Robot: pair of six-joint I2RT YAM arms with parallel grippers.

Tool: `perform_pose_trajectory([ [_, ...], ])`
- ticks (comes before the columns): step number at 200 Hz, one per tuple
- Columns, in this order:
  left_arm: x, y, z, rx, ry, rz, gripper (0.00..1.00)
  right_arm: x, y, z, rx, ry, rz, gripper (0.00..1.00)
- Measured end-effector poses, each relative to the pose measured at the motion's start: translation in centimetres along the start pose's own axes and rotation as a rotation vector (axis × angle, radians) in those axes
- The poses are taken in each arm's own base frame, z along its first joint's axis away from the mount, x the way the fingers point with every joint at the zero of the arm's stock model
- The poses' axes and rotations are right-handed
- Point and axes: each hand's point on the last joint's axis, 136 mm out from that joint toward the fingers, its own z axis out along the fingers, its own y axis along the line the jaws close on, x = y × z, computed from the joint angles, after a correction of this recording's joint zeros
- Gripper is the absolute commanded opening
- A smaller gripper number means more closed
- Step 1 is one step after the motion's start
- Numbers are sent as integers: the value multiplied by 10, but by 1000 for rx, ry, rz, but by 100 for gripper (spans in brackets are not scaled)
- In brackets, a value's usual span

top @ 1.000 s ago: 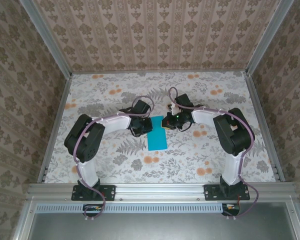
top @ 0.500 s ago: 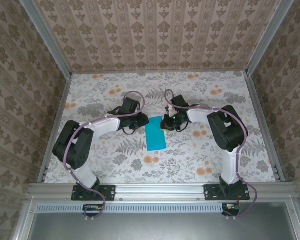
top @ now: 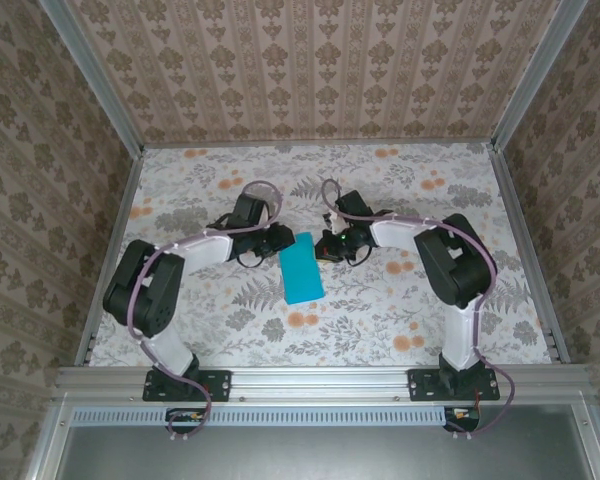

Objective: Fold a paper plane with a square sheet of paper (pick it up from the middle)
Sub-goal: First fold in half a square sheet of paper at the center of the table.

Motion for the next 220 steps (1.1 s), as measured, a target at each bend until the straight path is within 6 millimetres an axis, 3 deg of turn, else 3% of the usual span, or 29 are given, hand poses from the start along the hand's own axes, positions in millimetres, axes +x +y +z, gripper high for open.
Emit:
perform_pose_trajectory([
  [25,1,-13,20,20,40,44,6,11,0,-12,-9,-23,50,0],
  [66,8,-24,43,27,87,80,0,19,-6,-8,-18,-25,137,0],
  [138,17,-8,60,-22,151,70,0,13,1,1,-62,-36,190,0],
  [220,18,-7,62,-17,160,69,0,16,-4,17,-48,-6,215,0],
])
